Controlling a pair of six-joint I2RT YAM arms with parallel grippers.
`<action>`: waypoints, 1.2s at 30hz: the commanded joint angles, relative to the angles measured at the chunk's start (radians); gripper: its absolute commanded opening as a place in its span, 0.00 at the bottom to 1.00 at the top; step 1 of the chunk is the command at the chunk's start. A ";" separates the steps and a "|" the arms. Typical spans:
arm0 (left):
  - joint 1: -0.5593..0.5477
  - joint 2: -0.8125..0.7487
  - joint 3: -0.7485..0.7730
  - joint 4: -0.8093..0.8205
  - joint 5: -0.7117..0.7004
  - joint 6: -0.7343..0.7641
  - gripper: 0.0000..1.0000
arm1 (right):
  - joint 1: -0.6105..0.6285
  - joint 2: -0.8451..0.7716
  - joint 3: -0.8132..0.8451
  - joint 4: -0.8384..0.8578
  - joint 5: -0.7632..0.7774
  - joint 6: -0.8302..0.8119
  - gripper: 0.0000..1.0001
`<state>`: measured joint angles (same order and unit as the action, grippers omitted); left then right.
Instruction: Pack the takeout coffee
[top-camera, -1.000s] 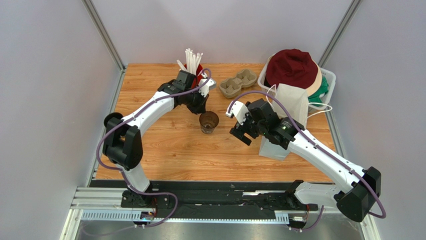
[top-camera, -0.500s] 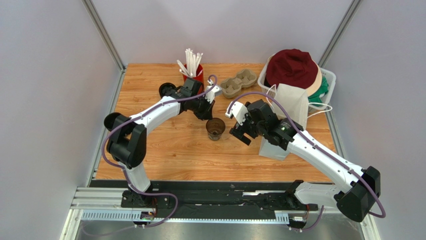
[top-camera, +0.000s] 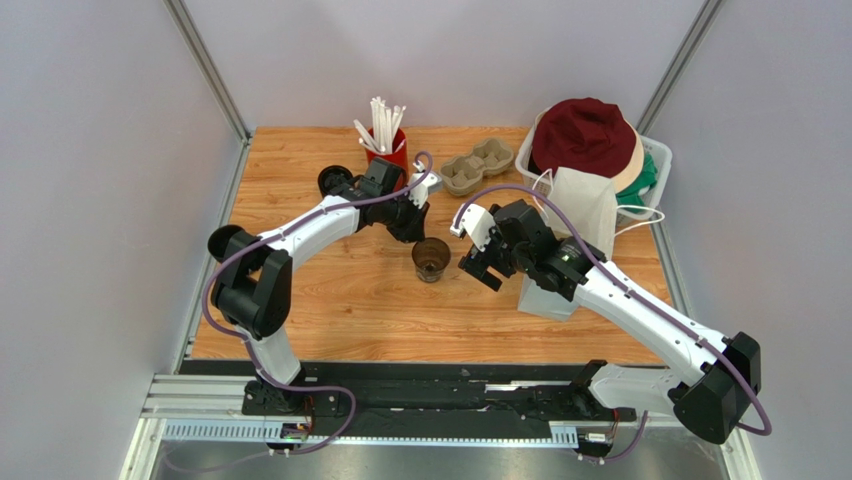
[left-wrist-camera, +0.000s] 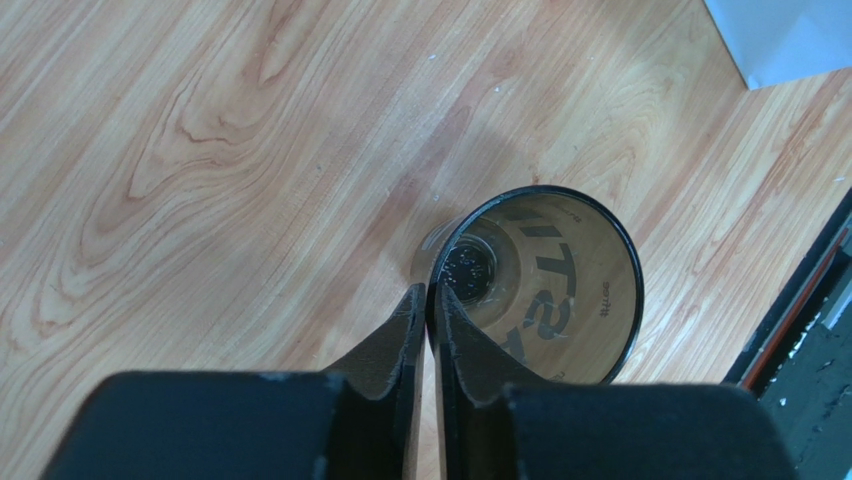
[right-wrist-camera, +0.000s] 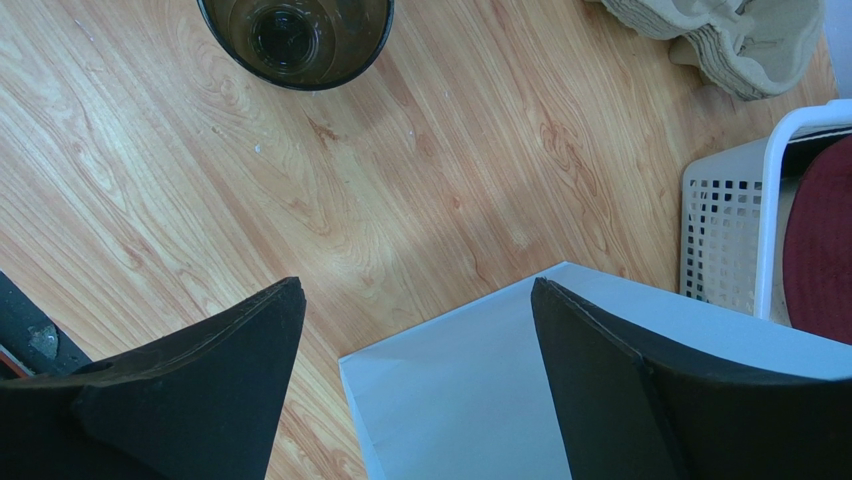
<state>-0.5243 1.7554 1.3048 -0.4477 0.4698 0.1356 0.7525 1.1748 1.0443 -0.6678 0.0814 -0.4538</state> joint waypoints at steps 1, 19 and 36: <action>-0.006 -0.065 -0.004 0.041 0.021 -0.002 0.22 | 0.004 -0.012 -0.003 0.048 0.012 -0.009 0.90; 0.108 -0.246 0.040 -0.012 -0.089 0.032 0.86 | 0.005 -0.009 -0.007 0.048 0.001 -0.009 0.91; 0.448 -0.192 0.043 -0.034 -0.281 -0.076 0.81 | 0.038 0.011 -0.015 0.047 -0.005 -0.014 0.91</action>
<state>-0.0902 1.5085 1.3212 -0.4900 0.2302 0.1009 0.7803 1.1786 1.0290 -0.6609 0.0792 -0.4610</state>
